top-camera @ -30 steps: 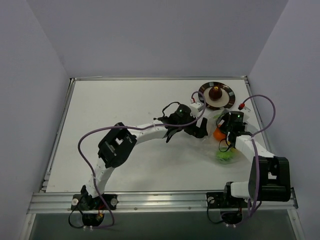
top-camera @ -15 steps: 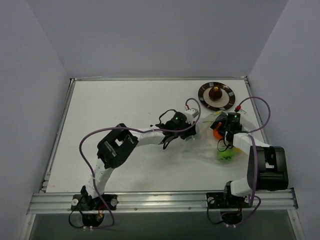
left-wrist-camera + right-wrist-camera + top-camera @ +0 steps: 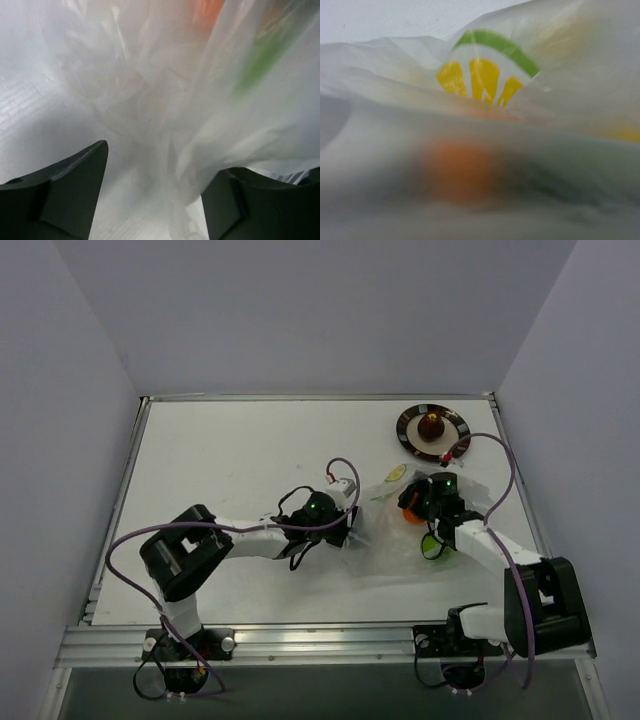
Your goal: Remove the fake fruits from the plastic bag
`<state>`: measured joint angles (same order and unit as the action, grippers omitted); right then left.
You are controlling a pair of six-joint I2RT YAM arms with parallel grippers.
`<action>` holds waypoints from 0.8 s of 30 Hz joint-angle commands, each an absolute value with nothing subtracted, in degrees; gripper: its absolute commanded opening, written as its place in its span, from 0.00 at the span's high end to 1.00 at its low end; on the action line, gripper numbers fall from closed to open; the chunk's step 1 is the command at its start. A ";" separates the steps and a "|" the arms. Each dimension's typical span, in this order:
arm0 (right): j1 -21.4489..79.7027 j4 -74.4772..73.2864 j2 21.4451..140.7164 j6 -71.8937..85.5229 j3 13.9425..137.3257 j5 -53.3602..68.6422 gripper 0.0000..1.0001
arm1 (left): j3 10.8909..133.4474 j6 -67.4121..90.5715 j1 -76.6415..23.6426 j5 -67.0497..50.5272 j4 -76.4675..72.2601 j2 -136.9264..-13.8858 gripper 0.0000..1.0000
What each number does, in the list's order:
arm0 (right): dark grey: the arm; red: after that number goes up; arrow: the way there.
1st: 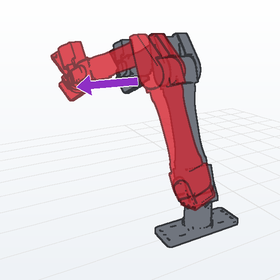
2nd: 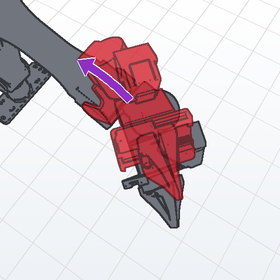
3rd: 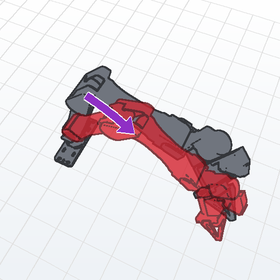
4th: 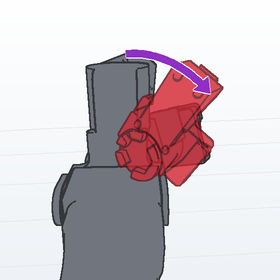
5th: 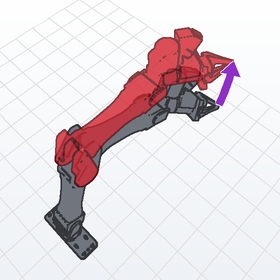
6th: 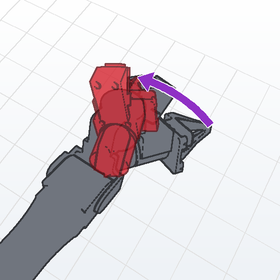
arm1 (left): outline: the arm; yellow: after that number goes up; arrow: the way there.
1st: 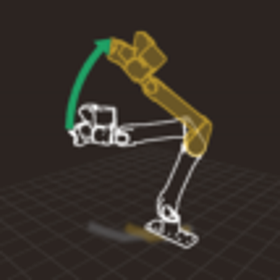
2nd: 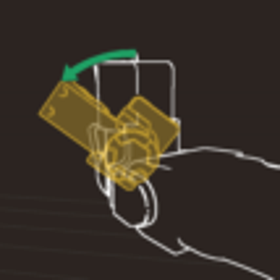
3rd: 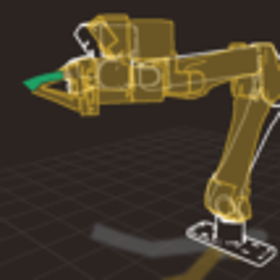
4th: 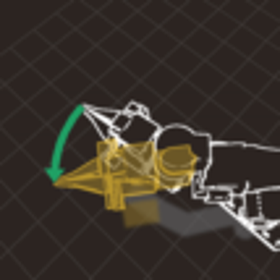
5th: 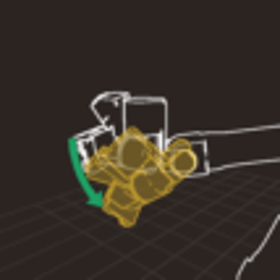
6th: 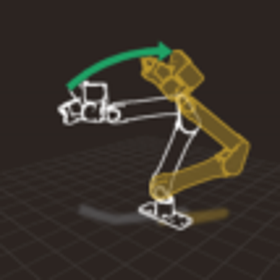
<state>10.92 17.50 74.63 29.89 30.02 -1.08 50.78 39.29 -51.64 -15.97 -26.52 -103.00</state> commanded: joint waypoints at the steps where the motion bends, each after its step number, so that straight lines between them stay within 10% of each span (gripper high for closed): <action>1: 10.28 14.42 68.30 30.67 26.99 -3.78 0.66 | 53.43 37.37 -51.59 -12.22 -26.91 -95.99 0.29; 5: 10.28 13.54 66.27 30.85 26.28 -4.13 0.66 | 56.07 34.46 -50.63 -9.76 -22.07 -91.15 0.14; 15: 10.37 14.33 66.62 31.20 25.31 -1.67 0.68 | 64.77 25.32 -45.18 3.87 -5.55 -81.56 0.11; 24: 10.37 14.50 66.27 31.46 25.40 -1.23 0.68 | 73.20 23.56 -46.93 -27.75 -7.31 -92.54 0.09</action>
